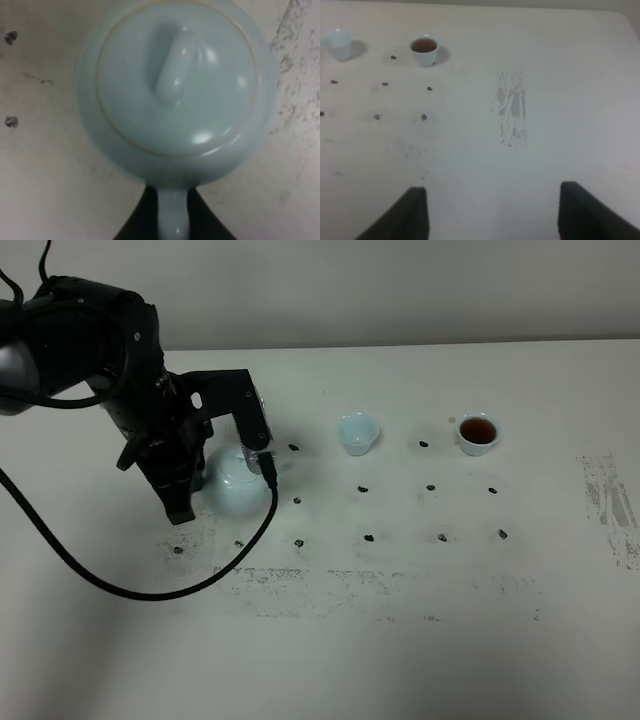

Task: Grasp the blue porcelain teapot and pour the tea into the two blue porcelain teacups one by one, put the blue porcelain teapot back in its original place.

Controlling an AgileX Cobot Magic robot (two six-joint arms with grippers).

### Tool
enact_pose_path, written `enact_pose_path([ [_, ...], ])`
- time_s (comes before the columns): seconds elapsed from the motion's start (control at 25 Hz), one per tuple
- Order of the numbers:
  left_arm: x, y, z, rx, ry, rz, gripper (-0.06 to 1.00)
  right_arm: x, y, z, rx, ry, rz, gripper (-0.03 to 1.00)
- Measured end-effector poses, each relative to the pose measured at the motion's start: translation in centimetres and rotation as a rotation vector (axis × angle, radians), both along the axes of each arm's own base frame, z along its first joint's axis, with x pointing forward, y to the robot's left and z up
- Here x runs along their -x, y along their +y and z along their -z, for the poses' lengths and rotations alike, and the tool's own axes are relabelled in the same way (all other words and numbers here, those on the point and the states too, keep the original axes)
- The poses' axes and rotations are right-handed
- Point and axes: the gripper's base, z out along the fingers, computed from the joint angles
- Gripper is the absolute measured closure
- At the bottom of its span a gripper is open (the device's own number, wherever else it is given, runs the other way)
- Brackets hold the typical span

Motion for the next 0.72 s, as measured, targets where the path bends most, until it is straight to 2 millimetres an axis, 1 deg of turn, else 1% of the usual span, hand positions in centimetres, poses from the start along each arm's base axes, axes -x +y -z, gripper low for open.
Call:
enact_pose_path([
  [0.12,-0.4,0.1,-0.1,0.005,-0.034,0.016,0.91,0.0,0.0,0.0,0.000,0.000,0.000,0.39],
  [0.4,-1.4,0.2,-0.4,-0.060,-0.176,0.166,0.91,0.0,0.0,0.0,0.000,0.000,0.000,0.39],
  [0.6,-2.5,1.0,-0.7,-0.097,-0.278,0.188,0.91,0.0,0.0,0.0,0.000,0.000,0.000,0.39],
  [0.72,-3.0,1.4,-0.2,-0.120,-0.295,0.194,0.91,0.0,0.0,0.0,0.000,0.000,0.000,0.39],
])
